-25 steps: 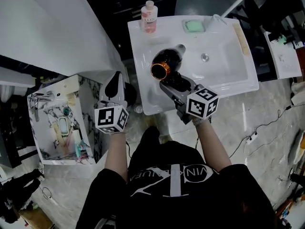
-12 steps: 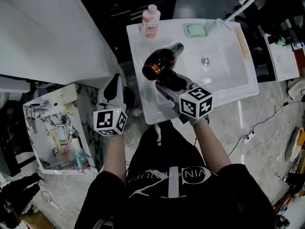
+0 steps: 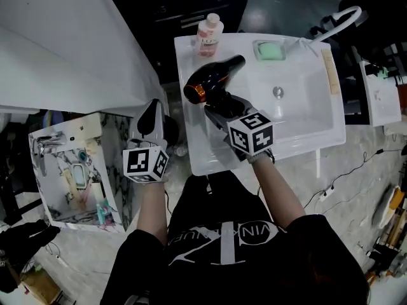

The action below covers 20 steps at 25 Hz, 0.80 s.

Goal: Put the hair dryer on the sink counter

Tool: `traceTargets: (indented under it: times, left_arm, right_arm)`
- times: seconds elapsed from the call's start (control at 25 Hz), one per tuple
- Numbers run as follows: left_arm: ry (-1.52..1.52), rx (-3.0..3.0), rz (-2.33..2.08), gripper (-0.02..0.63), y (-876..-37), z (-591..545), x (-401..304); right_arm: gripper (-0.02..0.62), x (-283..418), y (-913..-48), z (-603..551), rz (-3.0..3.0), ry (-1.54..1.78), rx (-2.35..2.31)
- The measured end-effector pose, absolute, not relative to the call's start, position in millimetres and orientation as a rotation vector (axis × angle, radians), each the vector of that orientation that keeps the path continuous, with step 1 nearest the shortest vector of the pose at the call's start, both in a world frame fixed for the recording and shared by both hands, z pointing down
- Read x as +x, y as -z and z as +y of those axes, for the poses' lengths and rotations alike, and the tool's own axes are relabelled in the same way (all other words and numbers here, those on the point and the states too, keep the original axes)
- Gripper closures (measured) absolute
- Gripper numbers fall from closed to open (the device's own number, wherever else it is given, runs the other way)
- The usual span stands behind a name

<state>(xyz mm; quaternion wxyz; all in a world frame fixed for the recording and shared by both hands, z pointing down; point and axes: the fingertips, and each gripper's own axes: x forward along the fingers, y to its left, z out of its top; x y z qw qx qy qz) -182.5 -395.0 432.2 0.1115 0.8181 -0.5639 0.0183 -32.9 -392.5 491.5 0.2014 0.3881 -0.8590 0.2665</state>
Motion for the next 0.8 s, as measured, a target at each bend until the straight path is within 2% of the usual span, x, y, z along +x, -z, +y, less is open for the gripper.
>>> traceTargets:
  times: [0.8]
  left_arm:
    - [-0.083, 2.332, -1.687, 0.606, -455, -413, -185]
  right_arm:
    - [0.342, -44, -540, -436, -2.229, -0.639, 1.156]
